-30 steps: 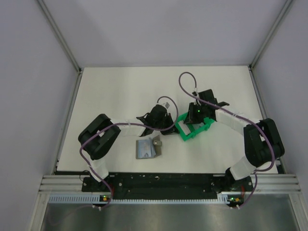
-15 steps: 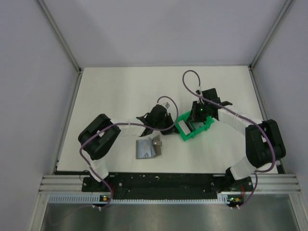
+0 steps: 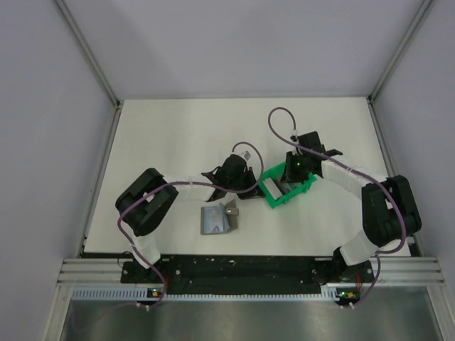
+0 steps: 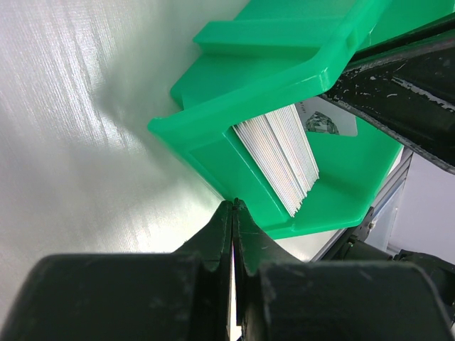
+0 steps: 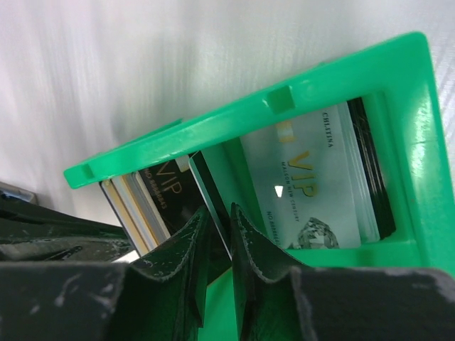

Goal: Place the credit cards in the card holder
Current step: Pick up the credit card from the storage box.

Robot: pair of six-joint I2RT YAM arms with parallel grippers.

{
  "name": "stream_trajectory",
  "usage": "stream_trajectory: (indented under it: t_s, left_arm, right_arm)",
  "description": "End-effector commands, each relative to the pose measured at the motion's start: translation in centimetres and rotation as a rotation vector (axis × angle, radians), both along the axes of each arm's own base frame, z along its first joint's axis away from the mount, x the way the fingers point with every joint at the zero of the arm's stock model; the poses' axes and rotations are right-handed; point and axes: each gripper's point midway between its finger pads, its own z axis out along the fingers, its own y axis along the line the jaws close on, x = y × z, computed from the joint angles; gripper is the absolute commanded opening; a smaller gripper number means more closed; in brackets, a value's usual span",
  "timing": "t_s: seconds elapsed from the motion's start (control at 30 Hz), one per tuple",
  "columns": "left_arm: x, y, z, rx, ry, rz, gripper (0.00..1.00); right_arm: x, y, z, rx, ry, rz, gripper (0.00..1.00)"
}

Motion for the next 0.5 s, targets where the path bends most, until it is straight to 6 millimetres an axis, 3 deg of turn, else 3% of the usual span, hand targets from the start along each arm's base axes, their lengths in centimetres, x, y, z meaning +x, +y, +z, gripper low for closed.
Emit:
stream_trajectory:
  t_s: [0.0, 0.13, 0.3, 0.37, 0.47]
  left_arm:
    - [0.6, -0.6, 1.8, -0.023, -0.05, -0.01, 0.0]
    - [0.5, -0.5, 1.7, -0.022, -0.049, -0.01, 0.0]
    - [0.5, -0.6, 2.0, -0.024, -0.057, -0.016, 0.0]
    - [0.5, -0.5, 2.1, -0.022, -0.063, -0.017, 0.0]
    - [0.7, -0.3, 2.8, -0.017, -0.087, -0.014, 0.0]
  right_arm:
    - [0.9, -1.4, 0.1, -0.077, -0.019, -0.002, 0.18]
    - [0.8, -1.5, 0.2, -0.09, -0.017, 0.012, 0.18]
    - [0.8, -1.2, 0.3, -0.079, -0.015, 0.033, 0.06]
    - [1.1, -1.3, 0.8, -0.084, -0.032, 0.028, 0.0]
    - [1.4, -1.3, 2.6, -0.072, -0.076, 0.025, 0.0]
